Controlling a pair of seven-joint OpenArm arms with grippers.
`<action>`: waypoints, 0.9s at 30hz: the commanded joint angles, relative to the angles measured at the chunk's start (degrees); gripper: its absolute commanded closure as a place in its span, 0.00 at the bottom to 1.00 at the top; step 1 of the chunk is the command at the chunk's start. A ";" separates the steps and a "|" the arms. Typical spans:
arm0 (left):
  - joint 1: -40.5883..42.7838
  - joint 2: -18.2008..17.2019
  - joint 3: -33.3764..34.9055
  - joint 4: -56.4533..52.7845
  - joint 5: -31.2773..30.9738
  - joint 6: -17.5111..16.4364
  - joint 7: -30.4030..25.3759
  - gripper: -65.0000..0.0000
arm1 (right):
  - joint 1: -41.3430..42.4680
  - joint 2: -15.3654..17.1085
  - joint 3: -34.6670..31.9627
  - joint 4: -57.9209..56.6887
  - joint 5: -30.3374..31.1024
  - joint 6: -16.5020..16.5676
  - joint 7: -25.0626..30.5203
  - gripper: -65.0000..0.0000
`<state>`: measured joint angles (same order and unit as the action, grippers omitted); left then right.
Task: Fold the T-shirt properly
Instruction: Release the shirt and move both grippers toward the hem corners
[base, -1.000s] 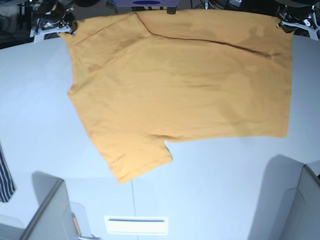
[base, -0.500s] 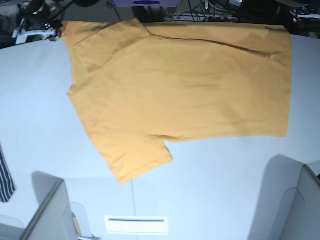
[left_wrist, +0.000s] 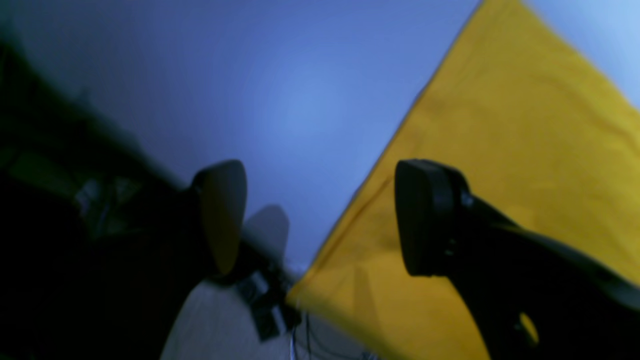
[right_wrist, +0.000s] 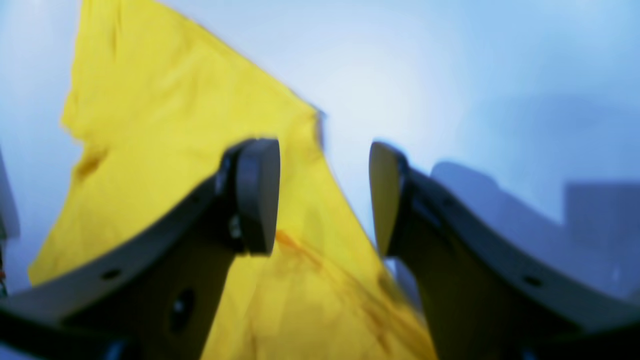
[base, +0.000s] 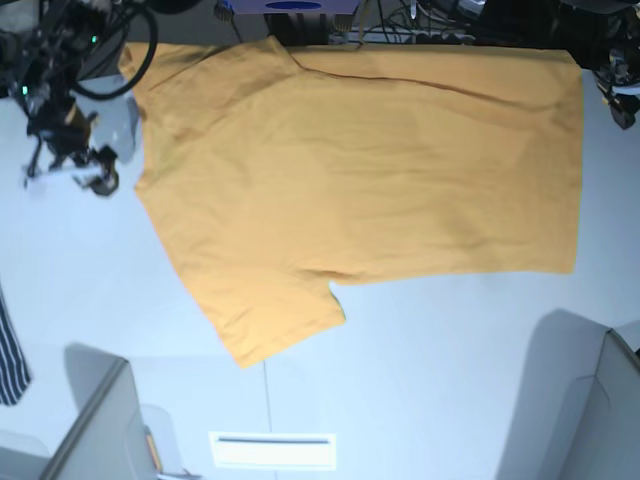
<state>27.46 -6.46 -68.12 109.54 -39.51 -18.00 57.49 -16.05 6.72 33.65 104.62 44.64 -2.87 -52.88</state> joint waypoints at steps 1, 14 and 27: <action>-0.25 -1.15 0.56 1.01 -0.89 -0.07 -0.92 0.31 | 2.21 1.15 -1.69 -1.19 0.41 0.10 0.53 0.58; -6.58 -6.16 9.52 0.84 -0.80 2.31 -0.92 0.31 | 30.08 7.92 -17.69 -32.84 0.41 0.19 0.97 0.51; -9.92 -7.12 10.23 -1.27 8.34 2.31 -0.92 0.31 | 54.08 8.88 -40.64 -82.60 0.50 21.73 20.22 0.49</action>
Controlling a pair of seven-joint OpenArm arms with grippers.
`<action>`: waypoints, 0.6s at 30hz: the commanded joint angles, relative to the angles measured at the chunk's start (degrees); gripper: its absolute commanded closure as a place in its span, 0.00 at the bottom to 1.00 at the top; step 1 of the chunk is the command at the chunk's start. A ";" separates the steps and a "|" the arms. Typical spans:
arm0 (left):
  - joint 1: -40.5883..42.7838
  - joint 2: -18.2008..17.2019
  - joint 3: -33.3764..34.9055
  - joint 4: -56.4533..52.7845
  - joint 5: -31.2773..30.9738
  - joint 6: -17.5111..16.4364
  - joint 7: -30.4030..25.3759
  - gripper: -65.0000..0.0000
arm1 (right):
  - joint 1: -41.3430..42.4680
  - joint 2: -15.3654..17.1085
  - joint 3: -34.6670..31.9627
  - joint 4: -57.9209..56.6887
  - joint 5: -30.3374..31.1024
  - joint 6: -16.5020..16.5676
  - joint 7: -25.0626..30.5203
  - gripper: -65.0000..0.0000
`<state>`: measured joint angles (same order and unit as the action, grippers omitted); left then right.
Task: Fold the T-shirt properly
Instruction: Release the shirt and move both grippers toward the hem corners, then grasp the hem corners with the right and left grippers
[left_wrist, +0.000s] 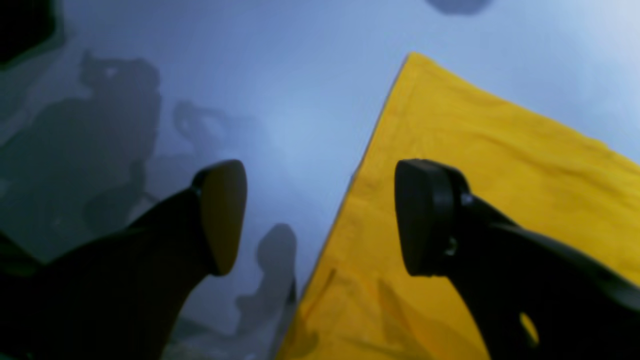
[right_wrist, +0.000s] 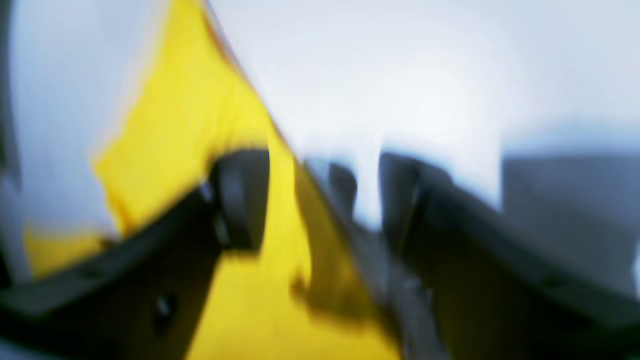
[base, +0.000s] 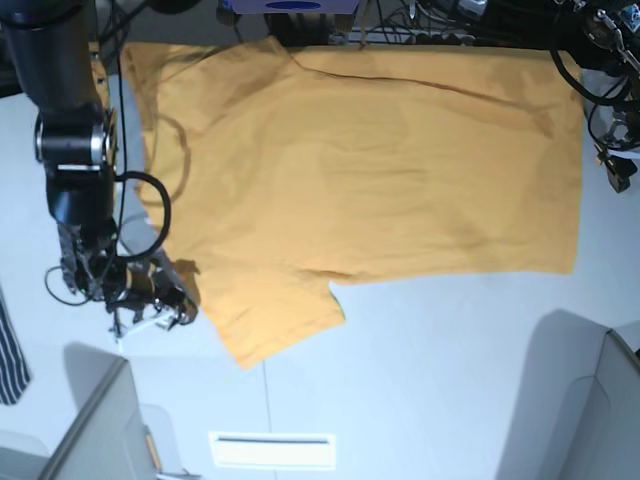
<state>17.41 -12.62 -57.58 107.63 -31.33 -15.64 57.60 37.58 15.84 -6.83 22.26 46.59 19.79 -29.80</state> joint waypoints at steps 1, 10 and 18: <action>-0.22 -1.05 -0.31 -0.25 0.34 -0.05 -1.03 0.31 | 0.79 -0.76 -1.83 -0.59 -1.45 0.03 -2.86 0.49; -3.83 -5.00 0.92 -9.57 0.87 -0.05 -1.03 0.31 | 0.79 -3.04 -4.64 -0.06 -1.53 0.30 -3.03 0.50; -8.05 -8.96 5.58 -16.78 0.87 -0.05 -1.30 0.31 | 1.49 -3.13 -8.51 -0.06 -1.45 0.21 -2.24 0.50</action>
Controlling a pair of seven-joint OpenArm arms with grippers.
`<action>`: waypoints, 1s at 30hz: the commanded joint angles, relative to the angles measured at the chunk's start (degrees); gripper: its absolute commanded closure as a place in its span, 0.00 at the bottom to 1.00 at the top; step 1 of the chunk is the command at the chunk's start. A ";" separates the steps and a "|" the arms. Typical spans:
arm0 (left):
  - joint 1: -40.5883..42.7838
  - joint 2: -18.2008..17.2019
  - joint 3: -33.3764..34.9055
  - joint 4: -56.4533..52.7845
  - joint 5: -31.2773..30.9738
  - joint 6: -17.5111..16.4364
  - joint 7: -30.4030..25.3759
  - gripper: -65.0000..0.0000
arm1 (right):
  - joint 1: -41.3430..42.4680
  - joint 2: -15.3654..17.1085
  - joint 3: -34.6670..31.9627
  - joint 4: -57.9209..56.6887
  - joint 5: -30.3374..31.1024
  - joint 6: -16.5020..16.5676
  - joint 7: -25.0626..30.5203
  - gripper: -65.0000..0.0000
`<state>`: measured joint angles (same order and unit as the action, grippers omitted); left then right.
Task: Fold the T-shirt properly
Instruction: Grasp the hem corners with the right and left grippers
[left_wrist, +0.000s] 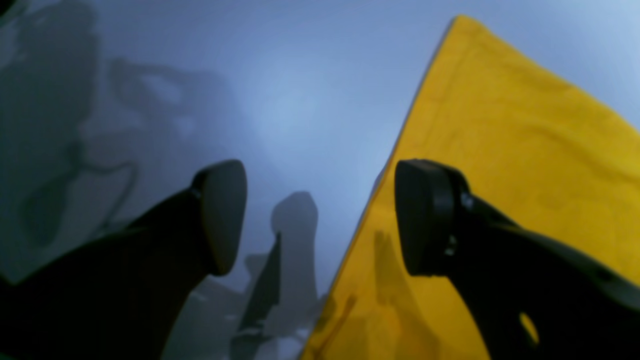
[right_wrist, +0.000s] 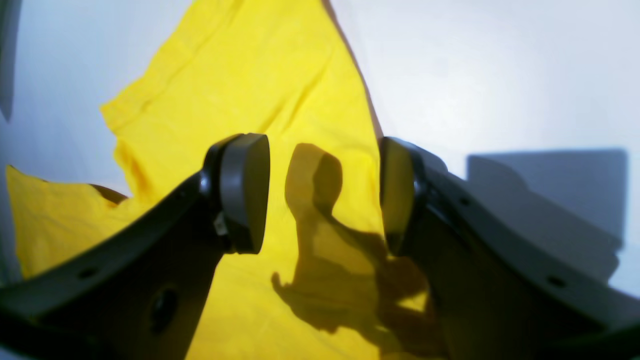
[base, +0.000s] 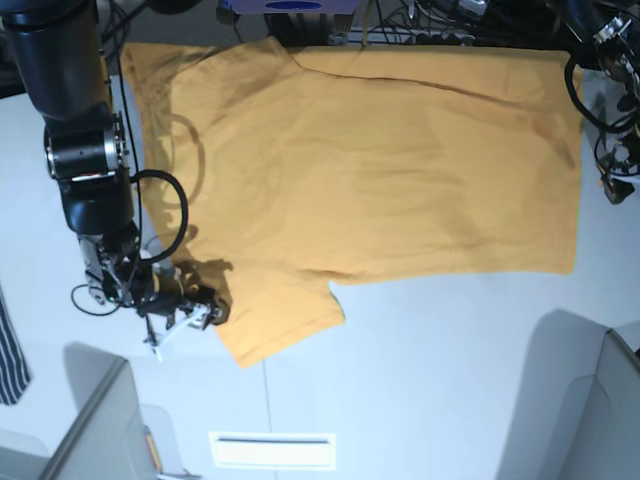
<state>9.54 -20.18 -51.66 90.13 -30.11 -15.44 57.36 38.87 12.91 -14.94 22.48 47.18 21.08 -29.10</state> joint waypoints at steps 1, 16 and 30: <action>-1.14 -2.01 -0.25 -0.32 -0.35 -0.25 -0.97 0.31 | 0.20 -0.20 -0.40 -0.28 -2.04 -1.17 -2.24 0.50; -19.69 -9.05 12.85 -22.04 -0.35 -0.25 -0.97 0.31 | 0.12 -0.12 -0.93 -0.63 -2.12 -1.26 -1.18 1.00; -39.83 -14.67 35.61 -56.50 -0.27 -0.25 -12.04 0.31 | 0.12 -0.03 -0.93 -0.63 -2.12 -1.34 -1.36 1.00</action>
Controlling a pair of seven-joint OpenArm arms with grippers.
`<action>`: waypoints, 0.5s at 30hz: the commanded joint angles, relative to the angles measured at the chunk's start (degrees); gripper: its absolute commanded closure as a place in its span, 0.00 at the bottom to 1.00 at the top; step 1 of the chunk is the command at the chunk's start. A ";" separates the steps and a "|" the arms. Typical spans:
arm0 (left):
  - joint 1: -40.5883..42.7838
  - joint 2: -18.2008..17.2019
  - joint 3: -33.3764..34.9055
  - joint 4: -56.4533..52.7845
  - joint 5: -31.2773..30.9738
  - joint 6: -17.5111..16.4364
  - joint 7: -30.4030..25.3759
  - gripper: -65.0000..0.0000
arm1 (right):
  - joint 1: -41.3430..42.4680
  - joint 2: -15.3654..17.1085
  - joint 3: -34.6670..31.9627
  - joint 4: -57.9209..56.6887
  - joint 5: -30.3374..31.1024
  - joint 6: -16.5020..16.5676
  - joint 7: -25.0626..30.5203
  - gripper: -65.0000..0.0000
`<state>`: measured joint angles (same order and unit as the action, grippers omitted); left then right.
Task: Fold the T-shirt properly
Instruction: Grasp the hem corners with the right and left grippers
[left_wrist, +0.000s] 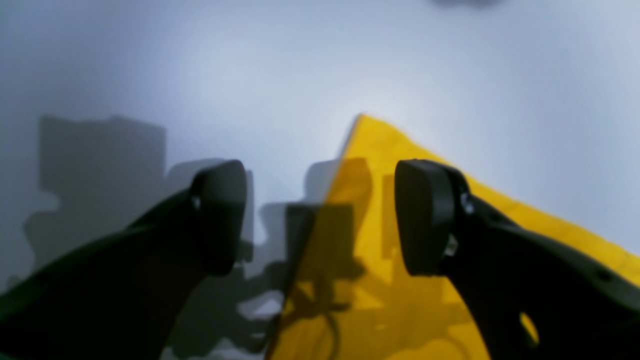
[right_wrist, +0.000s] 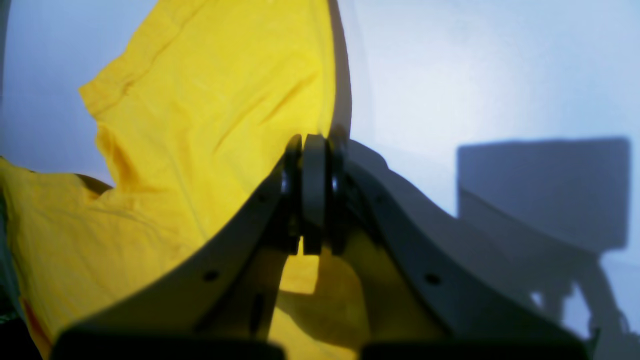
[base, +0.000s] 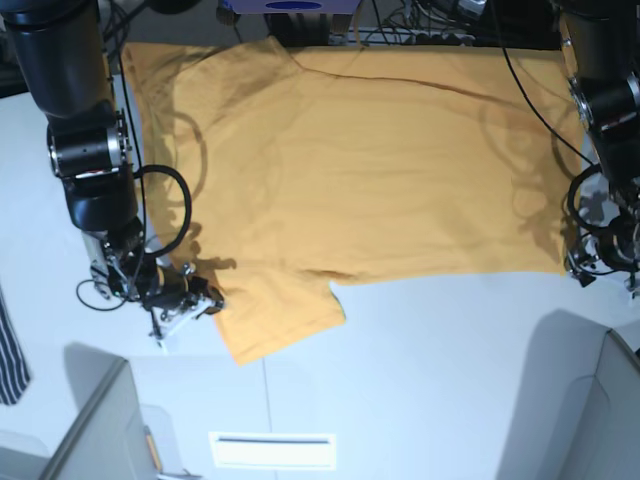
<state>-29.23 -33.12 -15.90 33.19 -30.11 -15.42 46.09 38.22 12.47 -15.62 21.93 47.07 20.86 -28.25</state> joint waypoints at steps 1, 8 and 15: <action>-2.28 -1.91 1.35 -2.38 -0.27 -0.45 -2.26 0.31 | 0.77 0.50 -0.25 -0.09 -2.01 -1.13 -2.21 1.00; -5.62 -2.17 10.32 -10.11 -0.62 -0.54 -9.65 0.31 | 0.77 0.67 -0.25 0.00 -2.01 -1.13 -2.21 1.00; -5.27 -0.50 10.58 -9.85 -0.71 -0.54 -9.65 0.31 | 0.77 0.59 -0.25 0.00 -2.01 -1.13 -2.21 1.00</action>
<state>-33.93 -33.65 -5.23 23.07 -30.15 -15.33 34.65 38.22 12.51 -15.62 22.00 46.98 20.86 -28.29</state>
